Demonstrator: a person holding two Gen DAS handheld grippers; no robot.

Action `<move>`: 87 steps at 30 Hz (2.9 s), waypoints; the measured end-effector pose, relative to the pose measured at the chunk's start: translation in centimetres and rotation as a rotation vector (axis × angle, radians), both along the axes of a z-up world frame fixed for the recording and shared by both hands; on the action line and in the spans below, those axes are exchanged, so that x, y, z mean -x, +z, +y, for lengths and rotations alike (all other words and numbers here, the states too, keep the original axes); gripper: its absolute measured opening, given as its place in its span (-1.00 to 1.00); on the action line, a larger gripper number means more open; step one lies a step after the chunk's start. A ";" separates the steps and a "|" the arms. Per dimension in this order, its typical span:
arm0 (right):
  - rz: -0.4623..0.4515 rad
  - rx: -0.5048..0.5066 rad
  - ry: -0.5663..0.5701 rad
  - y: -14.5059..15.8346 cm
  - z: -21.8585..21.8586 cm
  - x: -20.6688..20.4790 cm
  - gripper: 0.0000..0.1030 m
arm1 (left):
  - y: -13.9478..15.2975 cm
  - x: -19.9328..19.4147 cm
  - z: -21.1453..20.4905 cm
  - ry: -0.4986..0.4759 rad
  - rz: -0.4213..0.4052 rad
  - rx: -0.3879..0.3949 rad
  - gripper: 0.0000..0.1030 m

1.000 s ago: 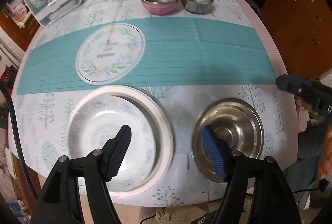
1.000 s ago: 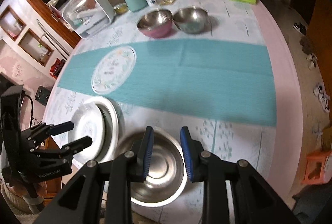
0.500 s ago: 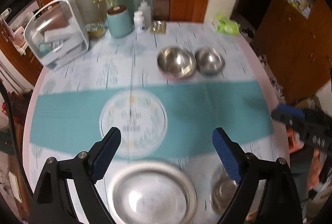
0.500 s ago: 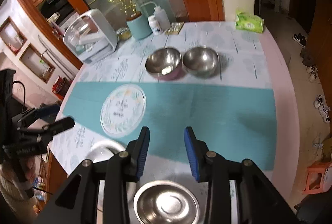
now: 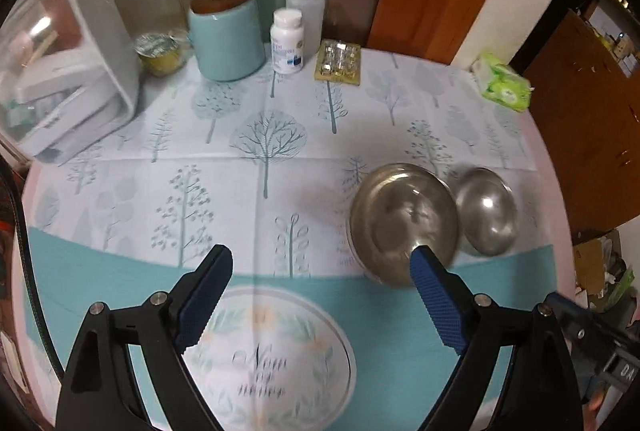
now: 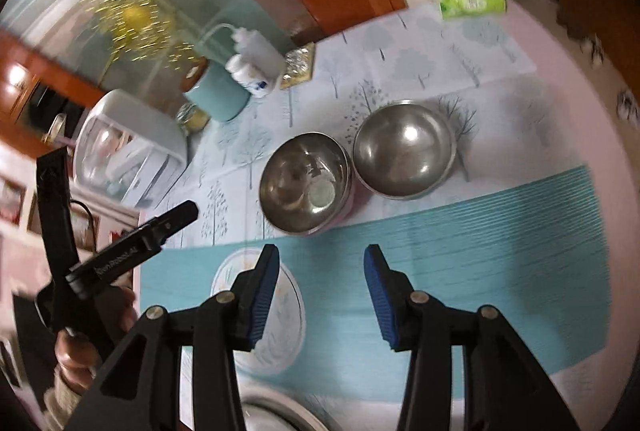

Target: Organize plates and bowls

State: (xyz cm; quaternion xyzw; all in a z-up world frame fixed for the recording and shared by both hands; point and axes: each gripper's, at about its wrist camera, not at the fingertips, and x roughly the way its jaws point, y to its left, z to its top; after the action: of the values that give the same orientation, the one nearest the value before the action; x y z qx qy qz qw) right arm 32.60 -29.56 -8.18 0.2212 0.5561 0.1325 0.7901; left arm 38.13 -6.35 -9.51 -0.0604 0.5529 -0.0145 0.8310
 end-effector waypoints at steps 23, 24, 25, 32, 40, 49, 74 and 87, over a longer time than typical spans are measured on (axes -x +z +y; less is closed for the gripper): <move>0.148 0.027 -0.070 -9.8 3.5 -6.2 -0.67 | -10.3 -6.4 -3.8 -0.122 0.147 0.059 -0.77; 0.152 0.027 -0.067 -9.6 3.4 -6.1 -0.68 | -9.9 -6.0 -4.2 -0.134 0.135 0.035 -0.77; 0.152 0.020 -0.066 -9.4 3.3 -5.9 -0.69 | -9.5 -5.7 -4.3 -0.141 0.126 0.024 -0.78; 0.130 -0.004 -0.016 -6.3 2.3 -4.0 -0.76 | -5.5 -2.6 -4.1 -0.169 0.122 0.033 -0.82; 0.069 0.023 0.070 -1.0 1.2 -0.4 -0.77 | 0.3 3.2 -4.8 -0.175 0.103 0.040 -0.82; 0.024 0.058 0.170 3.5 -2.1 6.3 -0.78 | 5.1 12.2 -8.1 -0.216 0.068 0.062 -0.81; 0.123 0.195 0.350 -3.5 -6.9 25.9 -0.78 | -3.0 32.8 -14.7 -0.195 0.268 0.185 -0.77; 0.147 0.318 0.346 -6.6 -6.9 27.0 -0.78 | -6.9 35.3 -18.2 -0.241 0.288 0.083 -0.68</move>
State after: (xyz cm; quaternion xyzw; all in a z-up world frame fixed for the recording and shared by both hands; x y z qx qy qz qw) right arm 5.59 -36.48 -14.73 0.0044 0.6555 0.1601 0.7380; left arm 2.78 -24.56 -16.46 -0.0293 0.6684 -0.1278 0.7322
